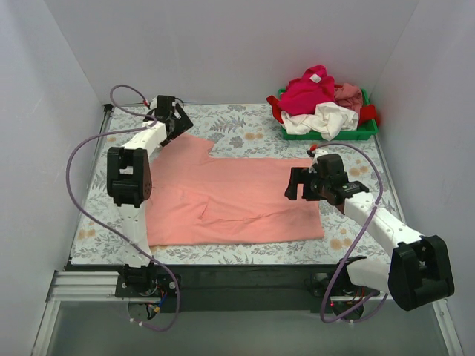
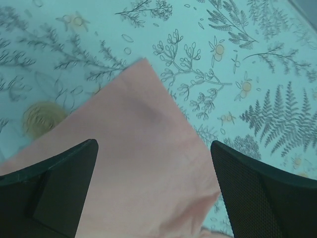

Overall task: Fold and stack the t-shirts
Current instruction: Fold the tshirt

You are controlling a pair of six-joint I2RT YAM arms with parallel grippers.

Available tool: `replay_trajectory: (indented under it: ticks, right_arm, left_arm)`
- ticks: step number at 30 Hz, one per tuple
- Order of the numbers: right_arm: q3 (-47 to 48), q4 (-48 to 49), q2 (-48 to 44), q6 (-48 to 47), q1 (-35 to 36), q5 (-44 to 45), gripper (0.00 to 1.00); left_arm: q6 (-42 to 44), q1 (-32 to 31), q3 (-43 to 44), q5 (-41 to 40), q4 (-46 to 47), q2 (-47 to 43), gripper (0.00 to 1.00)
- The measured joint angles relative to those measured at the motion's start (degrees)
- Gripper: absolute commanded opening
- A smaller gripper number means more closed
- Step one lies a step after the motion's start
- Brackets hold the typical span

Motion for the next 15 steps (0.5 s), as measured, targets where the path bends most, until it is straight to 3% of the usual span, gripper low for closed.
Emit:
replay_trajectory:
  ticks: [5, 7, 13, 15]
  right_arm:
    - [-0.85, 0.02, -0.66, -0.17, -0.39, 0.09, 0.98]
    - [-1.62, 0.00, -1.22, -0.26, -0.42, 0.17, 0.98]
    - [-2.64, -0.48, -2.69, -0.33, -0.63, 0.68, 0.98]
    - [-2.75, -0.66, -3.10, -0.31, -0.66, 0.90, 0.98]
  left_arm:
    - [7.91, 0.00, 23.32, -0.02, -6.93, 18.45, 0.96]
    - [11.06, 0.00, 28.92, -0.44, -8.00, 22.75, 0.93]
    - [17.97, 0.00, 33.20, -0.55, -9.73, 26.05, 0.85]
    - [19.37, 0.00, 33.18, -0.72, -9.94, 26.08, 0.74]
